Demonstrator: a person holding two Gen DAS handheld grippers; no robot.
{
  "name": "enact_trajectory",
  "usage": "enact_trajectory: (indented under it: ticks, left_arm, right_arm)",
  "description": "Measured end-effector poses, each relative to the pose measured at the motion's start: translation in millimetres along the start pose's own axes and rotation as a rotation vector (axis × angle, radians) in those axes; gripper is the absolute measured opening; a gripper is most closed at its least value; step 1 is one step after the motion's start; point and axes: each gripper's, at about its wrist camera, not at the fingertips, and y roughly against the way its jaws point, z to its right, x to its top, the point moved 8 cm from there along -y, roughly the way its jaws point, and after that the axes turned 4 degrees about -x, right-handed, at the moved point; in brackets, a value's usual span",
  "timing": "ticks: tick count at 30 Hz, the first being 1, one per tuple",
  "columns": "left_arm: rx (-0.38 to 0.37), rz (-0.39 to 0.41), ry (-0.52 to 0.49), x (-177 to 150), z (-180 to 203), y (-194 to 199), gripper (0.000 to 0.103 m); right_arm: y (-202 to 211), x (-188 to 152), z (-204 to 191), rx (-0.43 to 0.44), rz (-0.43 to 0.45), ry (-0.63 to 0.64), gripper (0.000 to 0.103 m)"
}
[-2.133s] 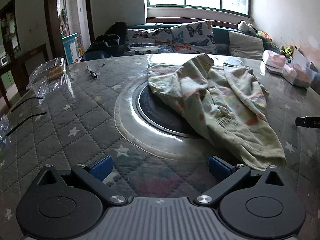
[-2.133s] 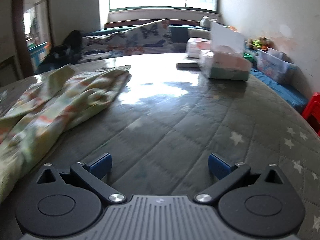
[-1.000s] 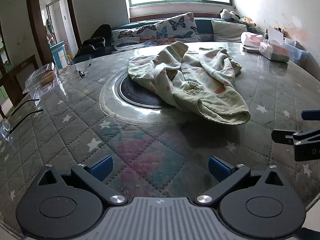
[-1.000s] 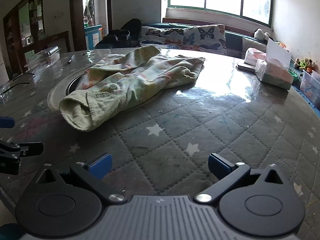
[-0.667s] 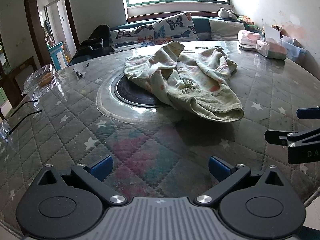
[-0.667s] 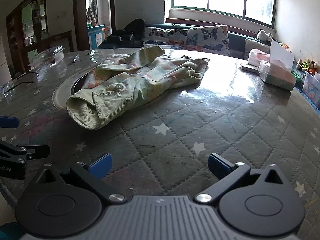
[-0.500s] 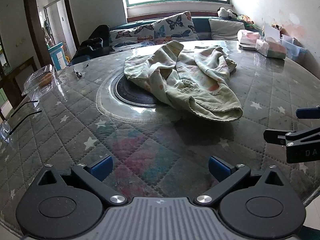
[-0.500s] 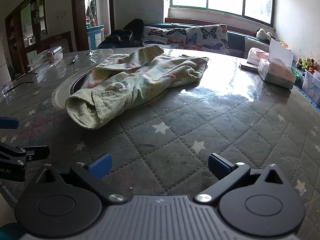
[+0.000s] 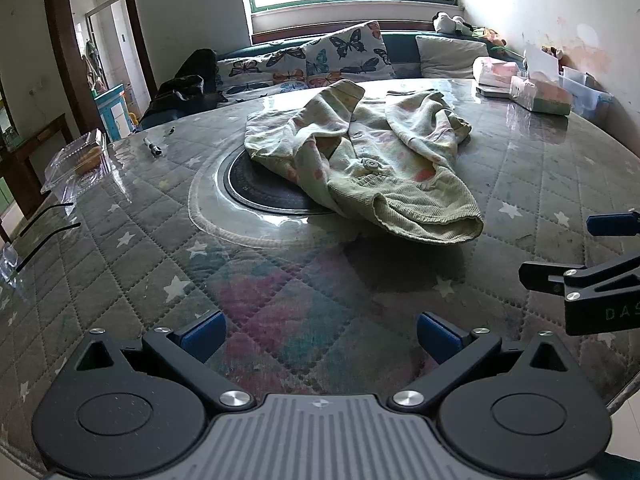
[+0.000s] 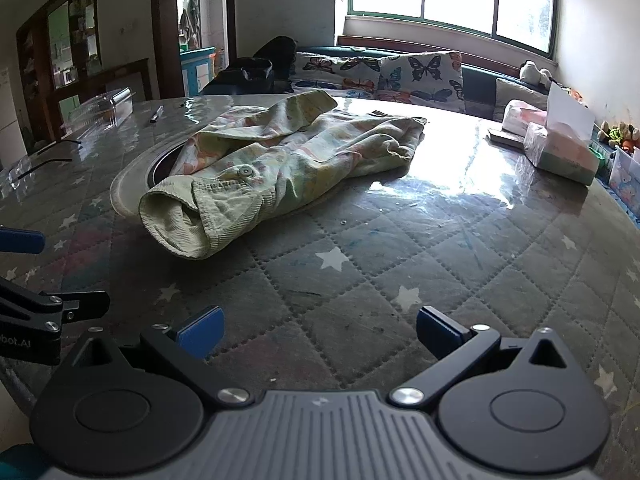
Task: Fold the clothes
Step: 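Move both grippers toward the crumpled pastel shirt on the table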
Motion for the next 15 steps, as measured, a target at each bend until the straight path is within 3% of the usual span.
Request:
enact_trajectory:
  ticks: [15]
  left_arm:
    - [-0.007,-0.008,0.002,1.9,2.8,-2.6,0.103]
  right_arm:
    - [-1.8,1.6,-1.1,0.006,0.001,-0.007,0.103]
